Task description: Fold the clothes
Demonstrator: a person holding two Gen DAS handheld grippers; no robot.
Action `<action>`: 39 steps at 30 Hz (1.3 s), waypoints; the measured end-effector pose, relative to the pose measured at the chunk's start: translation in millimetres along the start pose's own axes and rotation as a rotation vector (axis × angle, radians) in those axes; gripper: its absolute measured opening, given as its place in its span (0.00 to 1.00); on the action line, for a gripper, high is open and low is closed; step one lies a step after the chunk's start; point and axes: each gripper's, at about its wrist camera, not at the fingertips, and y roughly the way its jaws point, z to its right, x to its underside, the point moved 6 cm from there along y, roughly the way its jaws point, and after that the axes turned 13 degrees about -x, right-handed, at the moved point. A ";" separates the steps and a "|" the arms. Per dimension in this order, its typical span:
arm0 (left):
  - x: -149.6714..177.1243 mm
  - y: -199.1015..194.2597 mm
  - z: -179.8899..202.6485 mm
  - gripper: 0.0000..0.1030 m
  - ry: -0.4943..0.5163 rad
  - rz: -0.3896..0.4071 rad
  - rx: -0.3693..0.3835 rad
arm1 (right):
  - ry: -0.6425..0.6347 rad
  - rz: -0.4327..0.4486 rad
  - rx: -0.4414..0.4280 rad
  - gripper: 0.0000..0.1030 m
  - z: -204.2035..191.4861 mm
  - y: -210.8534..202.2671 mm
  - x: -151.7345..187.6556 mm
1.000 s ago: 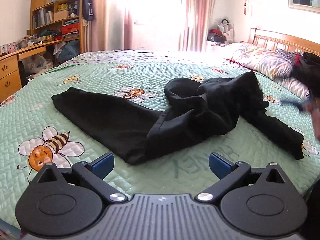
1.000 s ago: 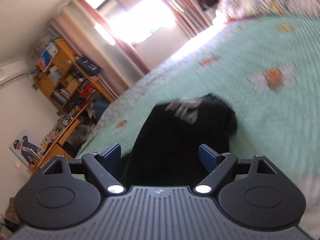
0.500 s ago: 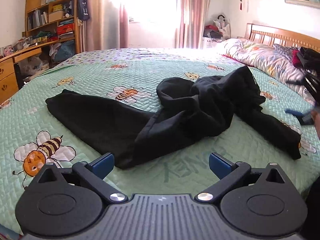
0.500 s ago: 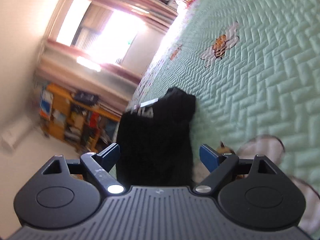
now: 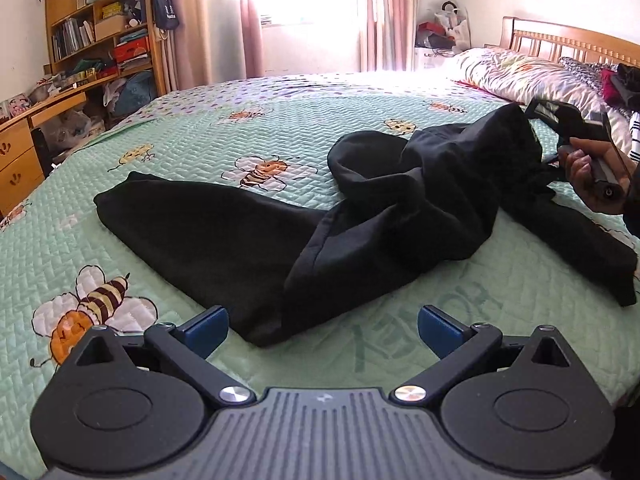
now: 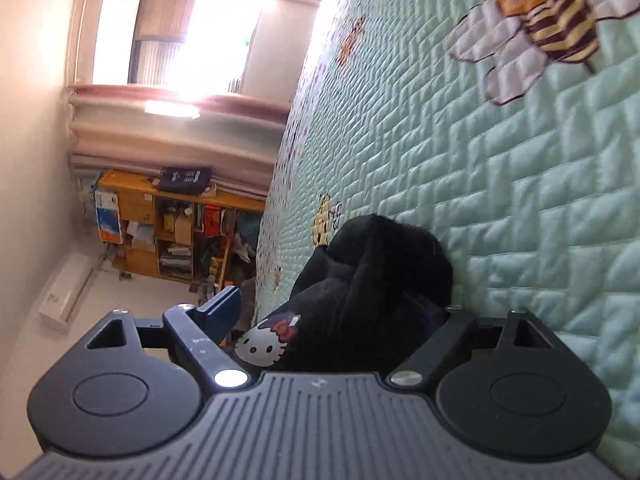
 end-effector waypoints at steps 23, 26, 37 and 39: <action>-15.0 -81.8 -32.6 0.98 -0.136 0.137 0.016 | -0.981 -0.143 -0.026 0.69 -185.1 -192.8 289.1; -18.7 -85.2 -17.5 0.98 -0.111 0.158 0.060 | -1.005 -0.146 0.039 0.70 -184.9 -185.2 274.7; -29.0 -100.3 13.7 0.99 0.020 0.223 0.062 | -0.889 -0.280 0.090 0.39 -162.8 -110.3 303.4; -30.7 -101.4 1.9 0.99 -0.009 0.220 0.040 | -0.923 -0.333 0.026 0.31 -179.1 -111.5 329.1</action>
